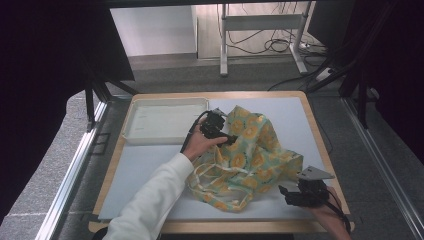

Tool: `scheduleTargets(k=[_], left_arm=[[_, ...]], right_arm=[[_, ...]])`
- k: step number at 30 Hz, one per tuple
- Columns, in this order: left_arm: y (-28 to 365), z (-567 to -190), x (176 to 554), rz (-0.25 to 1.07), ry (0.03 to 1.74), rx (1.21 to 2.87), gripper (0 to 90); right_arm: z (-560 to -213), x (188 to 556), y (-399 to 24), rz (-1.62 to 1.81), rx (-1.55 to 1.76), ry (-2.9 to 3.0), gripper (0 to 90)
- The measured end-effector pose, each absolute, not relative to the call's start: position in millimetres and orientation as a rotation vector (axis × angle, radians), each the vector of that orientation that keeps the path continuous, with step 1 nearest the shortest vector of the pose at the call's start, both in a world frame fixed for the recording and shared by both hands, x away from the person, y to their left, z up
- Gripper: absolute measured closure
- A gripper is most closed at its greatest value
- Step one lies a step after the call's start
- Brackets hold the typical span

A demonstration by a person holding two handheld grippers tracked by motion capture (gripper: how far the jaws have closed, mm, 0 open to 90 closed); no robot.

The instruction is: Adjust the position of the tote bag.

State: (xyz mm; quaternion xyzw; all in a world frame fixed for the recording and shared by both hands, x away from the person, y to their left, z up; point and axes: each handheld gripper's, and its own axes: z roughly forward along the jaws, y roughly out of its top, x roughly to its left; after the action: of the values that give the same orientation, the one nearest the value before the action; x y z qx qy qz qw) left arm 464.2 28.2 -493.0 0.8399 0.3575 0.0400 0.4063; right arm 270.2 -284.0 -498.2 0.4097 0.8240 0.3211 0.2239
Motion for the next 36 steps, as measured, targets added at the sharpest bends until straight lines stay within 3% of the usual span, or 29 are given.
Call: scheduleTargets(k=[5, 8, 9, 10, 14, 15, 16, 20, 36], left_arm=[[15.7, -503.6, 472.9, 0.100, 0.857, 2.114, 17.9], [11.4, -505.1, 473.8, 0.131, 0.855, 2.116, 34.2], [10.4, -505.4, 474.0, 0.150, 0.855, 2.124, 34.2], [9.2, -505.8, 474.0, 0.160, 0.854, 2.119, 44.3], [6.4, -505.1, 474.0, 0.173, 0.858, 2.128, 64.3], [5.6, -504.7, 473.8, 0.177, 0.855, 2.128, 64.3], [5.3, -503.9, 473.3, 0.178, 0.857, 2.131, 74.0], [9.6, -498.8, 470.6, 0.184, 0.845, 2.119, 84.5], [62.6, -462.2, 454.6, 0.237, 0.838, 2.036, 88.9]], right_arm=[[-498.2, 270.4, -286.0, 0.886, 1.132, 2.271, 18.9], [-498.2, 270.9, -287.3, 0.888, 1.131, 2.269, 18.9], [-498.2, 270.9, -287.3, 0.888, 1.131, 2.269, 18.9], [-498.3, 271.2, -287.4, 0.887, 1.131, 2.269, 18.9], [-498.1, 270.8, -286.8, 0.886, 1.127, 2.266, 19.0], [-498.1, 270.8, -286.8, 0.886, 1.127, 2.266, 19.0], [-497.9, 270.6, -286.6, 0.886, 1.127, 2.265, 19.1], [-497.4, 270.4, -287.1, 0.884, 1.126, 2.258, 19.3], [-496.9, 269.9, -285.1, 0.874, 1.122, 2.256, 19.4]])
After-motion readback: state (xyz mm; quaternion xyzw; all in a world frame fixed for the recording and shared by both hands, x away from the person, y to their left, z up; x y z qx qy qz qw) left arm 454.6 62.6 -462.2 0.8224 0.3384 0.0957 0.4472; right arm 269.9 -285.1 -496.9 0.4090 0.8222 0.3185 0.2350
